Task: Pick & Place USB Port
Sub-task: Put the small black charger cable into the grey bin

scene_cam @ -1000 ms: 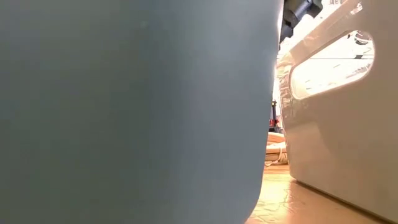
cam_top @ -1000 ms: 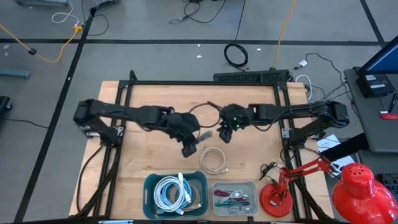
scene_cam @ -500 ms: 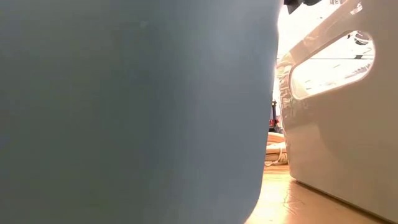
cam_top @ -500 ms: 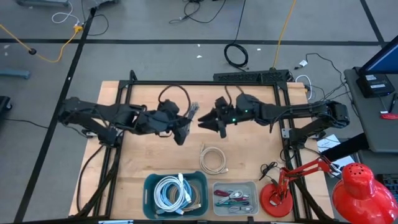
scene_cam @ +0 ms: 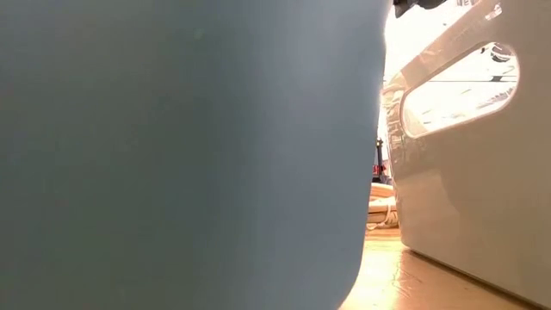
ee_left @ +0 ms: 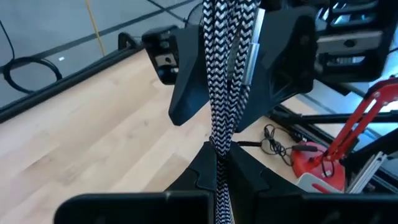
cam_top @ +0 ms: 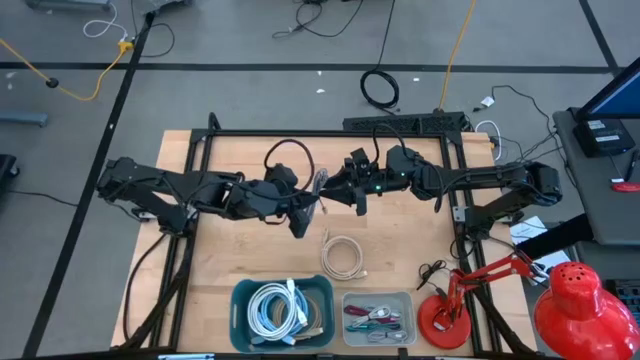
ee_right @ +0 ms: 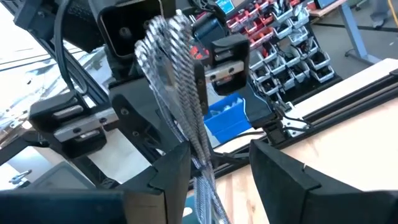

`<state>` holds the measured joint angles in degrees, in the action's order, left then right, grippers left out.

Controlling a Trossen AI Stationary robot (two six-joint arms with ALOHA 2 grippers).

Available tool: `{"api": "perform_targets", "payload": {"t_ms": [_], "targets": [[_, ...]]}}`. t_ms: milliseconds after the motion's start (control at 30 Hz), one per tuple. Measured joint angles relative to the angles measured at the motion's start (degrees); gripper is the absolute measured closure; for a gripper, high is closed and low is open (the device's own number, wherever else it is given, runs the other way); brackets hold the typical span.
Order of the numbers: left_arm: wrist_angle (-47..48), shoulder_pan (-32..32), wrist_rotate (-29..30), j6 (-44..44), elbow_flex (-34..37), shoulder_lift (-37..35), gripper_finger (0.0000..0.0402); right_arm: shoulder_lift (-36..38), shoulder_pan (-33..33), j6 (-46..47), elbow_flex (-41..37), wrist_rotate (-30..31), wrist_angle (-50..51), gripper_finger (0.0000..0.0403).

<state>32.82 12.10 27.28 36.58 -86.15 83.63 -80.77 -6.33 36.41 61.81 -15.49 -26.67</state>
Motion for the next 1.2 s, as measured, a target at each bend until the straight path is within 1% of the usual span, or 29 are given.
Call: {"api": "perform_targets", "payload": {"t_ms": [167, 500, 567, 667, 733, 767, 800, 900, 967, 1000, 1067, 1100, 1133, 1200], "targets": [[-0.1, -0.2, -0.9, -0.5, -0.1, 0.2, 0.0389, -0.1, 0.6, 0.0, -0.1, -0.4, -2.7, 0.0245], [-0.3, -1.7, -2.5, -1.8, 0.0, 0.4, 0.0389, -0.1, 1.1, 0.4, -0.1, -1.1, -4.0, 0.0248], [-0.9, -2.2, -2.5, -1.9, 0.0, 0.4, 0.0389, -0.1, 1.1, 0.8, -0.1, -1.0, -4.2, 0.0262], [-1.3, -2.3, -2.9, -2.3, 0.0, 0.4, 0.0389, -0.1, 1.1, 1.3, -0.1, -1.1, -4.2, 0.0310], [-1.3, -2.3, -6.1, -3.0, 0.0, 0.4, 0.0377, -0.1, 1.2, 1.4, -0.1, -2.0, -4.0, 0.0360], [-1.4, -2.4, -8.9, -3.0, 0.0, 0.3, 0.0365, -0.1, 1.2, 1.3, -0.1, -3.1, -3.9, 0.0379], [-1.4, -2.4, -12.0, -2.9, 0.0, 0.2, 0.0352, -0.1, 1.2, 1.4, -0.1, -4.3, -3.7, 0.0387], [-0.7, -1.5, -20.8, -1.8, 0.1, -0.7, 0.0314, 0.0, 1.3, 3.6, 0.0, -6.0, -3.1, 0.0389], [-0.8, -0.1, -24.0, -0.4, 0.1, -1.9, 0.0298, 0.0, 1.3, 4.7, 0.1, -8.0, -3.1, 0.0393], [-1.1, 0.8, -24.5, -0.2, 0.1, -2.7, 0.0293, 0.0, 1.2, 5.3, 0.1, -9.1, -2.6, 0.0394], [-1.6, 2.7, -23.0, 0.1, 0.1, -5.0, 0.0289, 0.0, 1.2, 7.0, 0.1, -12.7, -0.3, 0.0394], [-1.5, 3.8, -21.0, 0.0, 0.1, -6.3, 0.0289, 0.0, 1.1, 7.7, 0.1, -15.6, 1.8, 0.0394], [-1.5, 4.8, -18.3, -0.2, 0.1, -7.6, 0.0289, 0.2, 1.1, 8.1, 0.1, -19.2, 4.8, 0.0394], [-1.1, 6.7, -11.5, -0.6, 0.1, -10.3, 0.0292, 0.9, 1.3, 7.2, 0.1, -27.0, 14.3, 0.0394]]}}
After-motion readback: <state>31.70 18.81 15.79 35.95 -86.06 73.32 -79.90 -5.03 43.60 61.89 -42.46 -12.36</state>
